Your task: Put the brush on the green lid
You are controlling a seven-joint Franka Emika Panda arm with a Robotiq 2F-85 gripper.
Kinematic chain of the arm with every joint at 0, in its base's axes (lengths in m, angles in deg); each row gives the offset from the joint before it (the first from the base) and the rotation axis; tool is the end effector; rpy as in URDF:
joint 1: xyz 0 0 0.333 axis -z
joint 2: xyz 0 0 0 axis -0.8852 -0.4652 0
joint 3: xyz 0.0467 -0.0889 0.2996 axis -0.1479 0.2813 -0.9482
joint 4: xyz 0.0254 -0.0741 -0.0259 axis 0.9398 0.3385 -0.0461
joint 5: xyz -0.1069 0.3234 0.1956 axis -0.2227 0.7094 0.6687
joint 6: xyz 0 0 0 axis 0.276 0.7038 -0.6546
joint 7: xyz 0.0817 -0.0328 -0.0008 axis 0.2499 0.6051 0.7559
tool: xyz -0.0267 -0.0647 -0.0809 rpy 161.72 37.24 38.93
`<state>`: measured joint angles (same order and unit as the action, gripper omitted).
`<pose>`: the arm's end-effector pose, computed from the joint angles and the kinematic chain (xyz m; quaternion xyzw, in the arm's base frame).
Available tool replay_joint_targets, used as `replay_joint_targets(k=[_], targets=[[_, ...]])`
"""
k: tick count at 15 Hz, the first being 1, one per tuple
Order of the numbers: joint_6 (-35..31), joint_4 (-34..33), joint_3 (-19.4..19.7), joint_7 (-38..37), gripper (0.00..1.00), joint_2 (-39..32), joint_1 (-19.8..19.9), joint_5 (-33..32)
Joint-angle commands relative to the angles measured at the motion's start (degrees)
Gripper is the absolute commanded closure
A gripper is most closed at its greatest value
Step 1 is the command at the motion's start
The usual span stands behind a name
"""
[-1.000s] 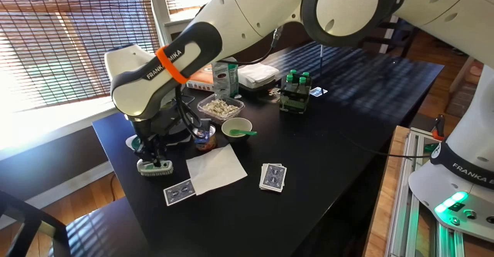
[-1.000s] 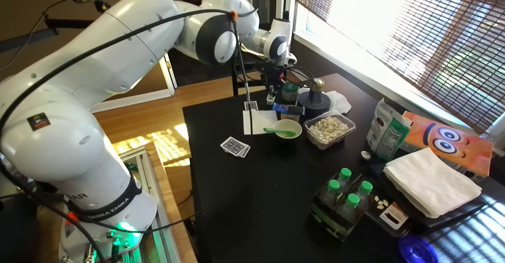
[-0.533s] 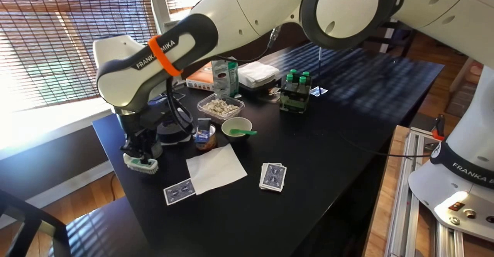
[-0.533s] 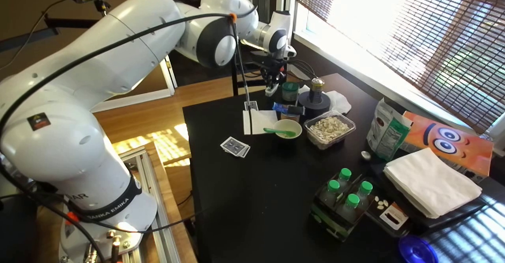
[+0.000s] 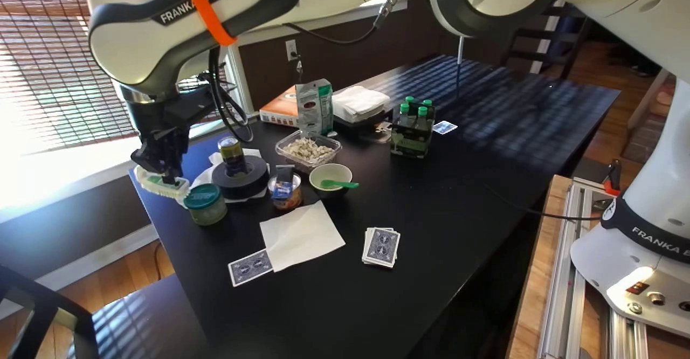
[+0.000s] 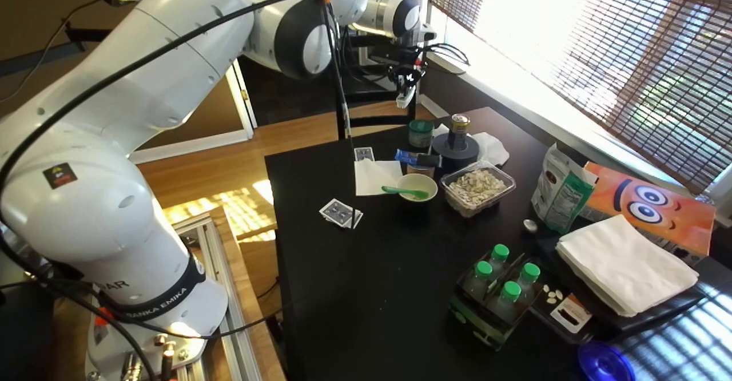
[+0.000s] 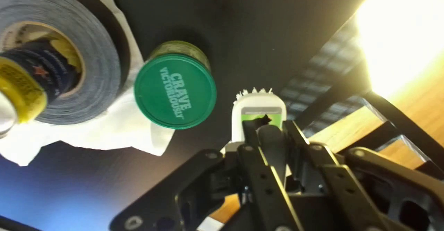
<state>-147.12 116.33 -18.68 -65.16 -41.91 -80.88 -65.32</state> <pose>0.7378 0.3278 0.2727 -0.9679 -0.2383 -0.0713 0.0354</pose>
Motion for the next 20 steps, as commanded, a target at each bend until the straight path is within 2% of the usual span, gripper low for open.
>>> replay_joint_targets(k=[1,2,4,8,16,20], targets=[[12.5,-8.6,4.5,-2.5,0.94,-2.3,-3.1,-3.5],[15.0,-10.3,4.8,-2.1,0.94,-3.4,-3.0,-3.5],[13.1,-12.7,7.3,-1.8,0.94,-5.5,-3.6,-3.6],[11.0,-17.3,9.3,-2.3,0.94,-10.3,-2.9,-3.0],[6.8,-19.6,6.9,-1.0,0.94,-13.8,-0.9,0.3],[7.7,-19.8,5.9,-1.1,0.94,-14.0,-0.9,0.5]])
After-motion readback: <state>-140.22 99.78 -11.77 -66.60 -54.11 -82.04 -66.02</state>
